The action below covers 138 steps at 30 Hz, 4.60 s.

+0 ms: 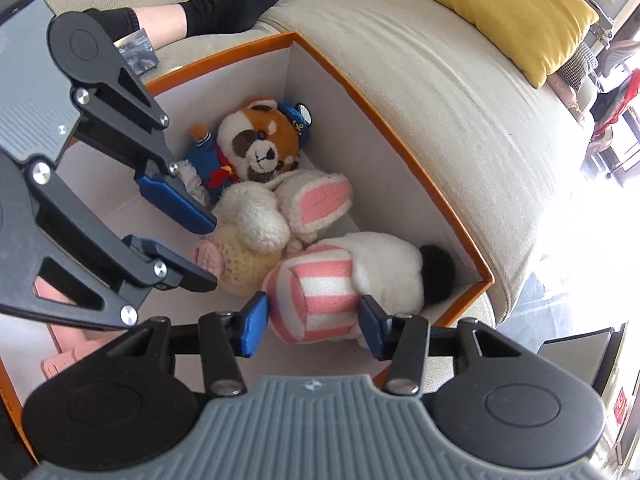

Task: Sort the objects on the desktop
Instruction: 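Lift both tools out of the box toward the items on the sofa, then grasp the dark PHOTO CARD pack upright with the left tool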

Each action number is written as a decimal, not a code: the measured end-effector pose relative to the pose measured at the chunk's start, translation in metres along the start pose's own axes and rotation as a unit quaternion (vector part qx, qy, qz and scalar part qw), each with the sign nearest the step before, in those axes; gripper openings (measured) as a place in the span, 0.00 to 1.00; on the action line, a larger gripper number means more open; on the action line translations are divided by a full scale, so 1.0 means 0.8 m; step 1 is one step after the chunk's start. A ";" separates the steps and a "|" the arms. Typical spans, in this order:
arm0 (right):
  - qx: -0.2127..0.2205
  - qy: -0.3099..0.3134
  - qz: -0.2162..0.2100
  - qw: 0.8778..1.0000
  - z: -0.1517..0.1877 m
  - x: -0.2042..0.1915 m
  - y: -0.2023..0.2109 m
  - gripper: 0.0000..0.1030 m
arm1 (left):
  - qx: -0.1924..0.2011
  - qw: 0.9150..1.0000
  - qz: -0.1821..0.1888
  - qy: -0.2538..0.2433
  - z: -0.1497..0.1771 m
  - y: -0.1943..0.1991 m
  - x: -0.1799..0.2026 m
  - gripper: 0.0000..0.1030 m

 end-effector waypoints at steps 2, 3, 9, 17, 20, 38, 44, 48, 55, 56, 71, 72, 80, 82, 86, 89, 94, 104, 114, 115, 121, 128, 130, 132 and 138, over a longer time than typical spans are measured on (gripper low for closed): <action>-0.007 0.029 0.008 1.000 0.000 -0.008 -0.013 0.48 | -0.002 1.000 -0.015 0.006 0.002 -0.006 -0.005 0.22; -0.011 0.049 0.015 0.999 0.002 -0.015 -0.022 0.48 | -0.001 1.000 -0.022 0.008 0.003 -0.007 -0.007 0.22; -0.036 0.137 0.059 0.988 0.024 -0.039 -0.033 0.47 | 0.009 0.999 -0.017 0.026 0.005 -0.004 -0.018 0.22; -0.044 0.134 0.081 0.987 0.025 -0.039 -0.059 0.45 | 0.014 0.999 -0.018 0.035 0.005 -0.010 -0.024 0.22; -0.039 0.141 0.085 0.986 0.029 -0.039 -0.058 0.46 | 0.017 0.999 -0.019 0.034 0.007 -0.008 -0.022 0.22; 0.102 0.006 0.075 0.992 0.033 -0.029 0.044 0.63 | 0.173 0.981 -0.043 0.076 0.062 0.120 0.003 0.29; 0.175 -0.085 0.024 0.981 0.020 -0.058 0.074 0.63 | 0.202 0.969 -0.100 0.105 0.105 0.166 -0.005 0.34; 0.206 -0.105 -0.018 0.973 0.006 -0.093 0.087 0.63 | 0.190 0.966 -0.131 0.121 0.138 0.185 -0.019 0.33; 0.200 -0.108 -0.092 0.969 -0.035 -0.166 0.091 0.62 | 0.155 0.958 -0.151 0.187 0.209 0.213 -0.064 0.33; 0.195 -0.107 -0.099 0.970 -0.042 -0.176 0.087 0.62 | 0.151 0.956 -0.155 0.198 0.219 0.215 -0.070 0.33; 0.060 -0.053 -0.118 0.990 -0.114 -0.241 -0.011 0.38 | 0.118 0.944 -0.106 0.287 0.284 0.173 -0.126 0.33; 0.053 -0.052 -0.116 0.990 -0.119 -0.240 -0.016 0.38 | 0.116 0.944 -0.106 0.291 0.281 0.170 -0.130 0.33; 0.015 -0.061 -0.117 0.991 -0.154 -0.238 -0.058 0.38 | 0.081 0.943 -0.156 0.284 0.253 0.150 -0.192 0.53; 0.008 -0.063 -0.119 0.991 -0.162 -0.238 -0.069 0.38 | 0.059 0.943 -0.165 0.284 0.247 0.139 -0.210 0.53; 0.000 -0.074 -0.119 0.990 -0.177 -0.233 -0.089 0.31 | 0.045 0.947 -0.151 0.278 0.236 0.117 -0.233 0.53; -0.005 -0.080 -0.116 0.990 -0.187 -0.228 -0.103 0.23 | 0.030 0.950 -0.160 0.266 0.227 0.101 -0.244 0.54; -0.020 -0.096 -0.139 0.985 -0.194 -0.218 -0.114 0.23 | 0.022 0.953 -0.153 0.261 0.222 0.086 -0.255 0.54; -0.024 -0.095 -0.134 0.986 -0.195 -0.222 -0.114 0.24 | 0.036 0.957 -0.147 0.246 0.215 0.093 -0.236 0.40; -0.031 -0.097 -0.124 0.987 -0.193 -0.229 -0.109 0.24 | 0.018 0.956 -0.141 0.256 0.223 0.080 -0.239 0.25; -0.031 -0.097 -0.127 0.987 -0.192 -0.232 -0.105 0.25 | 0.021 0.955 -0.142 0.261 0.225 0.085 -0.238 0.25; -0.030 -0.075 -0.110 0.991 -0.188 -0.273 -0.094 0.55 | 0.083 0.935 -0.164 0.302 0.254 0.140 -0.214 0.25; -0.032 -0.060 -0.054 0.996 -0.171 -0.314 -0.101 0.64 | 0.134 0.909 -0.192 0.345 0.278 0.202 -0.211 0.25; -0.023 -0.050 -0.033 0.998 -0.165 -0.326 -0.105 0.69 | 0.143 0.904 -0.195 0.352 0.284 0.210 -0.212 0.25; -0.019 -0.040 -0.013 0.999 -0.163 -0.336 -0.108 0.72 | 0.146 0.901 -0.197 0.356 0.291 0.217 -0.210 0.25; 0.008 0.015 0.059 0.998 -0.141 -0.364 -0.126 0.88 | 0.164 0.893 -0.182 0.377 0.310 0.223 -0.202 0.25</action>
Point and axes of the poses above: each gripper's, at about its wrist camera, not at the fingertips, and y roughly against the way its jaws point, x to its right, z to its underside, the point moved 1 cm from there along -y, roughly the way its jaws point, and after that the axes turned 15 degrees about -y, right-handed, at the moved point
